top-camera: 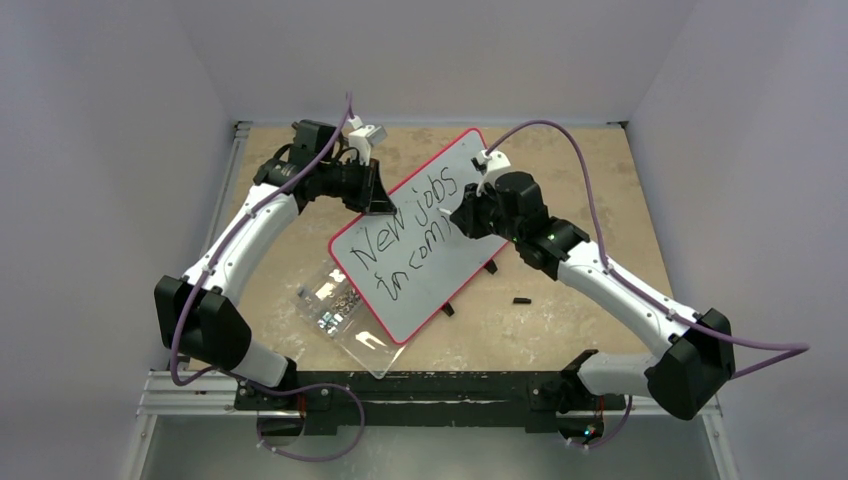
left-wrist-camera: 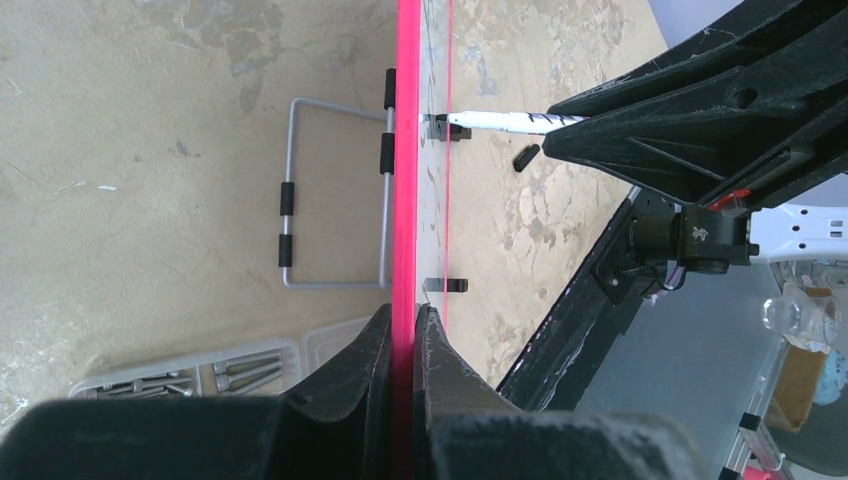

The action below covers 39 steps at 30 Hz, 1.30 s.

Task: Write a sentence on the whiteboard

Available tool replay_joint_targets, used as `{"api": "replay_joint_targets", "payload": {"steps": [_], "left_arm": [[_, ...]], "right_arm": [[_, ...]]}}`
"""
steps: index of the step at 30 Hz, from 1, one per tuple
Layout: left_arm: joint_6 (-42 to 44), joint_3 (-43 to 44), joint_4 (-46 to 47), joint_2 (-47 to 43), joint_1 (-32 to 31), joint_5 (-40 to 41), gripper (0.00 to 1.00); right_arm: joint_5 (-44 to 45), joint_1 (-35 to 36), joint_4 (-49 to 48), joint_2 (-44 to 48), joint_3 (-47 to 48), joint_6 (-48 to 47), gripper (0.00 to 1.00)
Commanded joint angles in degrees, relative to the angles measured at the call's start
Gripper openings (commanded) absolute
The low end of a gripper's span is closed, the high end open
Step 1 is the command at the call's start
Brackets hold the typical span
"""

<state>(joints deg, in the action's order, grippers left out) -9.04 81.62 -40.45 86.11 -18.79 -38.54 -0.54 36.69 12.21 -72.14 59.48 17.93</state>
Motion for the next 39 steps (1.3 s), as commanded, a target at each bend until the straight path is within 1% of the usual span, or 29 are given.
{"api": "replay_joint_targets", "payload": {"steps": [1, 7, 18, 25, 39], "left_arm": [[3.5, 0.9, 2.0, -2.4, -0.1, 4.1, 0.00], [3.5, 0.9, 2.0, -2.4, -0.1, 4.1, 0.00], [3.5, 0.9, 2.1, -2.6, -0.1, 4.0, 0.00], [3.5, 0.8, 2.1, -2.8, -0.1, 4.0, 0.00], [3.5, 0.8, 2.1, -2.7, -0.1, 4.0, 0.00]], "right_arm": [[0.4, -0.2, -1.9, 0.3, 0.0, -0.9, 0.00], [2.2, -0.4, -1.3, 1.2, -1.9, -1.1, 0.00], [4.1, -0.4, 1.5, 4.3, 1.1, -1.4, 0.00], [6.3, -1.1, 1.8, 3.6, 0.1, -1.9, 0.00], [3.3, -2.1, -1.5, 2.1, -2.2, -1.8, 0.00]]}}
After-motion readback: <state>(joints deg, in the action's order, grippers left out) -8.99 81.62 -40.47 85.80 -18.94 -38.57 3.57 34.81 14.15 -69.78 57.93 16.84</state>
